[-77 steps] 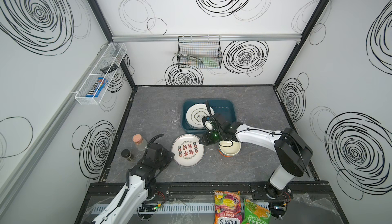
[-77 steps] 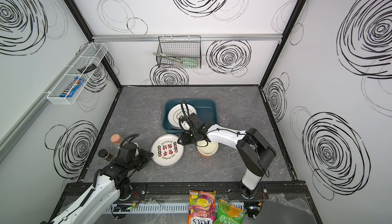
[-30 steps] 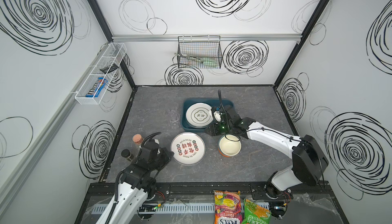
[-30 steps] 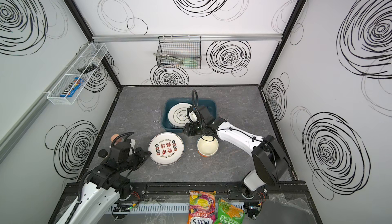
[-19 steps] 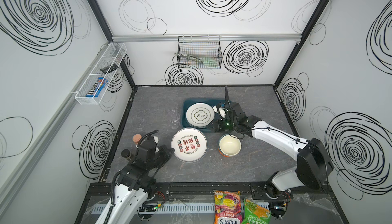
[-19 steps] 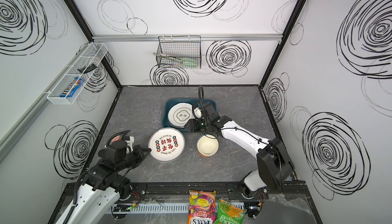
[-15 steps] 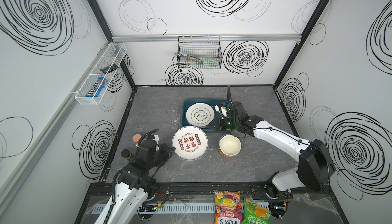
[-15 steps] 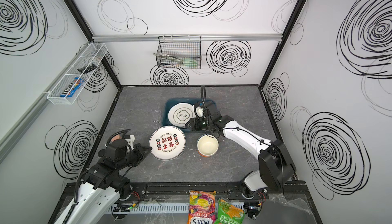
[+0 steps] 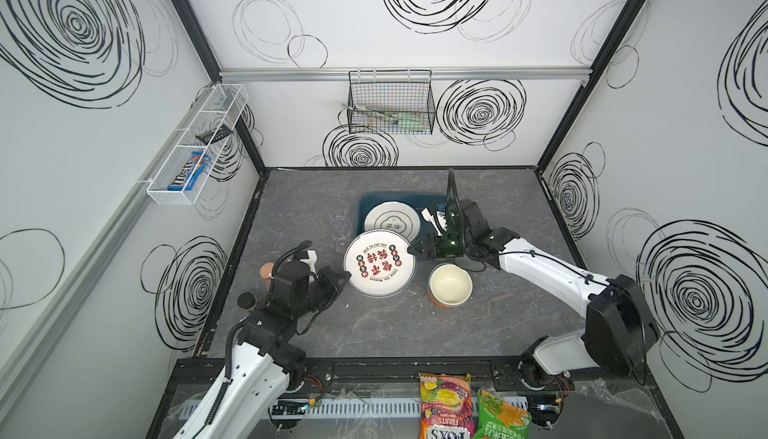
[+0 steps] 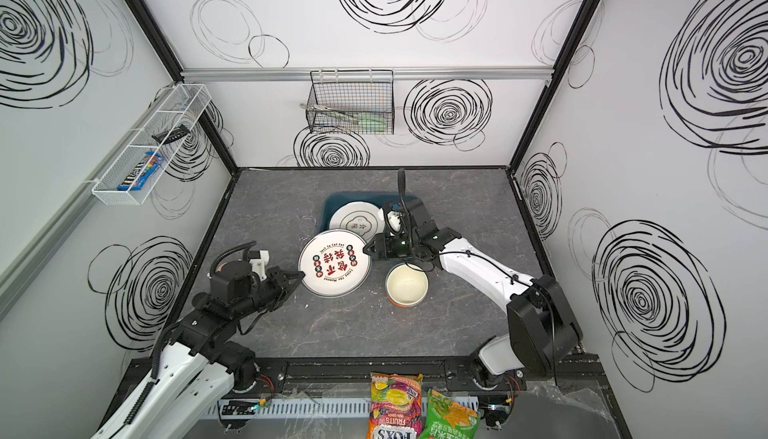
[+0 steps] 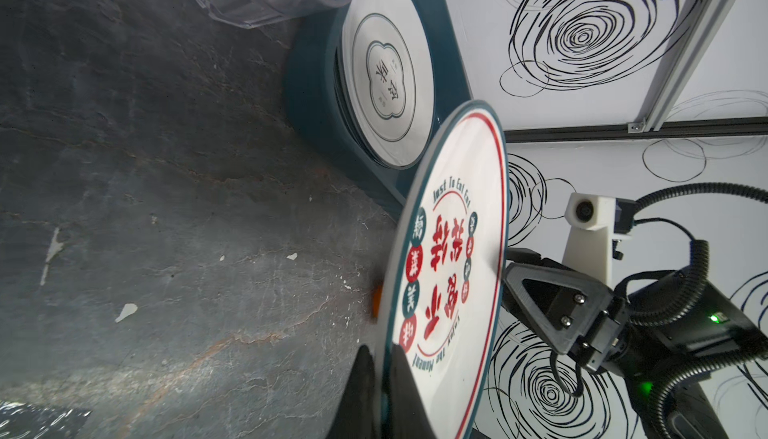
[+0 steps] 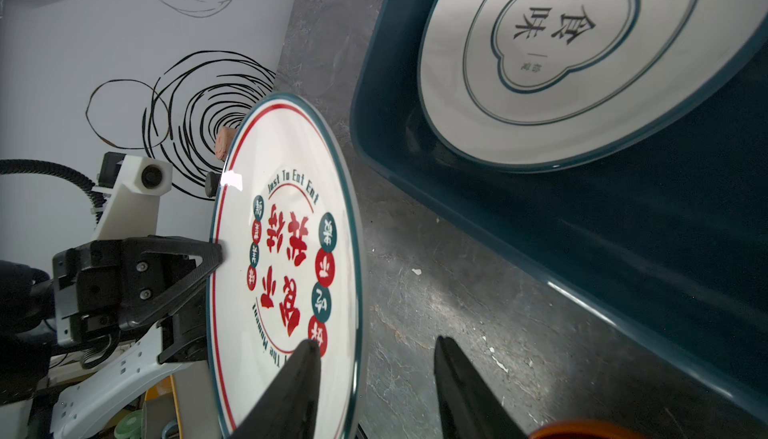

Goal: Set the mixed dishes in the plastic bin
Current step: 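Lift the red-print plate and swing it over the teal bin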

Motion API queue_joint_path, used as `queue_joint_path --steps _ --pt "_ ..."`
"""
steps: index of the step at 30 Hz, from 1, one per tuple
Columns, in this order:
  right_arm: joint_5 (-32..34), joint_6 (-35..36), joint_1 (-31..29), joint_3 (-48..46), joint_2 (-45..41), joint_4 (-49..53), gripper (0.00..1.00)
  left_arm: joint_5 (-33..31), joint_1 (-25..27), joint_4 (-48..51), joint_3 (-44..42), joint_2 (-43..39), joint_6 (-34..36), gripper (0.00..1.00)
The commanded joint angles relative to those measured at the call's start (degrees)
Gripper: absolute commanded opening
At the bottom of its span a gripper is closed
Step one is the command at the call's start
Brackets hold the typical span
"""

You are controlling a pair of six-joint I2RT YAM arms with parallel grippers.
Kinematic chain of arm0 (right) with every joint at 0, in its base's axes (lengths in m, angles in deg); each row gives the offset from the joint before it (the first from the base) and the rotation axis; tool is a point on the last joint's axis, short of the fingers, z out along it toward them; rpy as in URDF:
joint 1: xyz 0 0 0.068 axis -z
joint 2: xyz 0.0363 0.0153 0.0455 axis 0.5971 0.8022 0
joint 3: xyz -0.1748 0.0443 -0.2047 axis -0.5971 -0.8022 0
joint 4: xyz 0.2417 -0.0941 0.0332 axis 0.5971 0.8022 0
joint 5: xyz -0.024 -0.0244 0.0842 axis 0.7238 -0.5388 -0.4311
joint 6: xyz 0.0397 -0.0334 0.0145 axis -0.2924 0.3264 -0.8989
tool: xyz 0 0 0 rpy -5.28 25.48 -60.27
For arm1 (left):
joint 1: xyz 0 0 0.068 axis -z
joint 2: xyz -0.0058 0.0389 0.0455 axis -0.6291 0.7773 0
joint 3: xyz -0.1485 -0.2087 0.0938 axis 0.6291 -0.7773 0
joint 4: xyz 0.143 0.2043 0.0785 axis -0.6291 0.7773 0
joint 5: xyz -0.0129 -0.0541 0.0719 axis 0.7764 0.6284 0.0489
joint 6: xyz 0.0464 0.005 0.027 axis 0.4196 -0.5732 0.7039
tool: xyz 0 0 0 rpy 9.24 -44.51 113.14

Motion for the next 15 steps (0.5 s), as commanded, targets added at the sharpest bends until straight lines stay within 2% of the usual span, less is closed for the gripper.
queue_joint_path --steps 1,7,15 --pt "-2.7 -0.8 0.5 -0.7 -1.7 -2.4 0.48 0.8 0.9 -9.1 2.3 0.4 -1.7 0.0" --pt "-3.6 -1.3 0.8 -0.5 -1.8 -3.0 0.4 -0.1 2.3 -11.6 2.3 1.8 -2.3 0.0" --pt "-4.5 -2.6 2.7 -1.7 -2.9 -4.7 0.15 -0.6 2.9 -13.2 1.7 3.0 -2.8 0.0"
